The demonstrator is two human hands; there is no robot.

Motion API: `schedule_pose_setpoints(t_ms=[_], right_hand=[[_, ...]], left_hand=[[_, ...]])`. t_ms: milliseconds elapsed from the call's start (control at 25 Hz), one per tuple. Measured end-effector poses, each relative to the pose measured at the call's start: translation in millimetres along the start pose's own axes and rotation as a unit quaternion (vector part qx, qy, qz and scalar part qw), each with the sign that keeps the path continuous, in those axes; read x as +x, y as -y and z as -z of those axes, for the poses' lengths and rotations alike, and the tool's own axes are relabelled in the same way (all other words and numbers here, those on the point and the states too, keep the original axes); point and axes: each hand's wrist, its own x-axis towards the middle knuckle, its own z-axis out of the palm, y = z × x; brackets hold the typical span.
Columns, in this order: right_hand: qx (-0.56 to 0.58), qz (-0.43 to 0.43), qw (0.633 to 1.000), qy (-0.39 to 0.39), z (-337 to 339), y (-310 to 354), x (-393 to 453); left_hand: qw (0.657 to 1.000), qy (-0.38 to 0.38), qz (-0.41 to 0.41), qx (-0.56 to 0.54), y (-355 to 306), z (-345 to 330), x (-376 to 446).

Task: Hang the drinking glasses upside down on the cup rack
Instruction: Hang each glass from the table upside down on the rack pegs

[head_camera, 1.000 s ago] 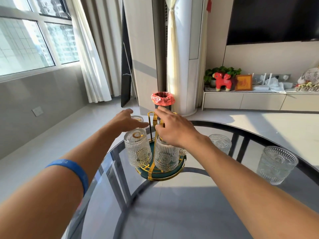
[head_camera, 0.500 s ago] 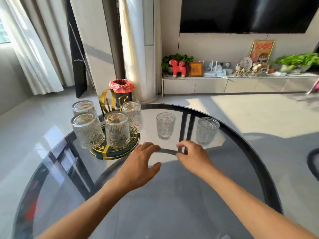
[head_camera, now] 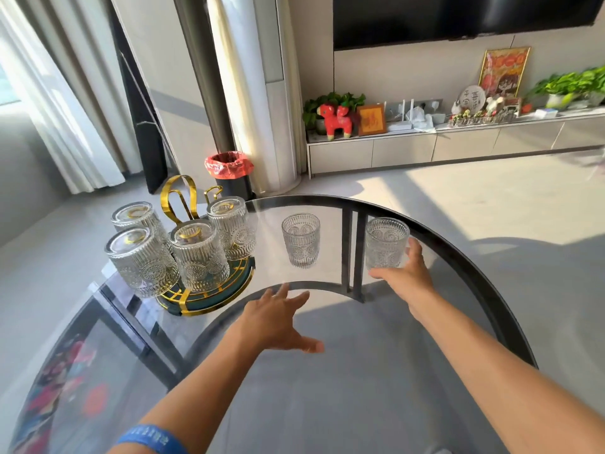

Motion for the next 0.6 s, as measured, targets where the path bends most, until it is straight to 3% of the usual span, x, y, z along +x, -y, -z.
schedule_pose_setpoints(t_ms=[280, 400, 480, 600], right_hand=[[-0.077, 0.033, 0.996, 0.004, -10.4, -1.2, 2.3], [-0.102, 0.046, 0.994, 0.018, -16.9, 5.0, -19.1], [-0.032, 0.066, 0.996, 0.043, -19.5, 17.3, -39.0], [0.077, 0.138, 0.983, 0.090, -19.6, 55.9, -65.1]], left_hand=[[1.000, -0.007, 0.004, 0.009, 0.3, -4.1, -1.7], [0.999, -0.023, 0.004, -0.041, 0.4, -6.2, -13.6], [0.984, -0.081, 0.000, -0.156, 7.9, -1.0, -27.8], [0.916, -0.267, 0.007, -0.300, 30.0, 30.5, -48.8]])
